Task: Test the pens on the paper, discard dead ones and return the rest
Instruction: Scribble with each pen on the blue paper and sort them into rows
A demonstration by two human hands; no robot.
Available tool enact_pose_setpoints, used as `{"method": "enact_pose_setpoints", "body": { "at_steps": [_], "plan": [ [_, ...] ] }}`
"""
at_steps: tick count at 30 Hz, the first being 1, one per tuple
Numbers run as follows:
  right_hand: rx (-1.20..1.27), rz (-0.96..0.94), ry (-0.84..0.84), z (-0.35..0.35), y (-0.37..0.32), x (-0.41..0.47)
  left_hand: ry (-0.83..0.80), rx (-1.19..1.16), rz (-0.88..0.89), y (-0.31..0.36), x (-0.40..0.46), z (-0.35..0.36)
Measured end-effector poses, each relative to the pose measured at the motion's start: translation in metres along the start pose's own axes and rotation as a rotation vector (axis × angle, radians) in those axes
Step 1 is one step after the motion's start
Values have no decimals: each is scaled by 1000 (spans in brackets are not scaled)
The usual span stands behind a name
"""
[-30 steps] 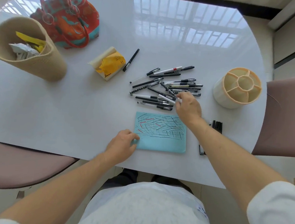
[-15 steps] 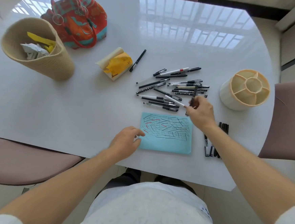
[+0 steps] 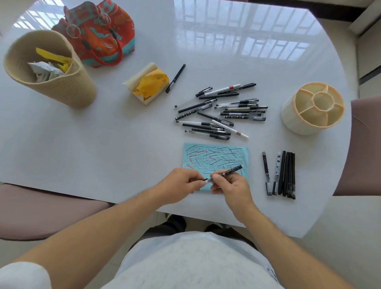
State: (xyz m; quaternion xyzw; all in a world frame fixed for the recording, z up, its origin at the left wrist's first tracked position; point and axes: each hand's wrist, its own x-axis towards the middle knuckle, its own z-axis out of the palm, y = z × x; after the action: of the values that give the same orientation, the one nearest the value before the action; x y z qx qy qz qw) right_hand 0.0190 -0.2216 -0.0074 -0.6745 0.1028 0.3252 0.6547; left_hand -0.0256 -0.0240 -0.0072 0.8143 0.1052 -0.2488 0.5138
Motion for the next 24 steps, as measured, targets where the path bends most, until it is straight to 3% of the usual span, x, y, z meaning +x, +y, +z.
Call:
{"method": "enact_pose_setpoints", "body": {
  "at_steps": [5, 10, 14, 24],
  "plan": [
    [-89, -23, 16, 12, 1, -3, 65, 162, 52, -9, -5, -6],
    [-33, -19, 273, -10, -13, 18, 209, 385, 13, -42, -22, -27],
    [-133, -69, 157, -16, -14, 26, 271, 402, 68, -55, -31, -32],
    [-587, -294, -3, 26, 9, 32, 157, 561, 214, -45, -18, -12]
  ]
}}
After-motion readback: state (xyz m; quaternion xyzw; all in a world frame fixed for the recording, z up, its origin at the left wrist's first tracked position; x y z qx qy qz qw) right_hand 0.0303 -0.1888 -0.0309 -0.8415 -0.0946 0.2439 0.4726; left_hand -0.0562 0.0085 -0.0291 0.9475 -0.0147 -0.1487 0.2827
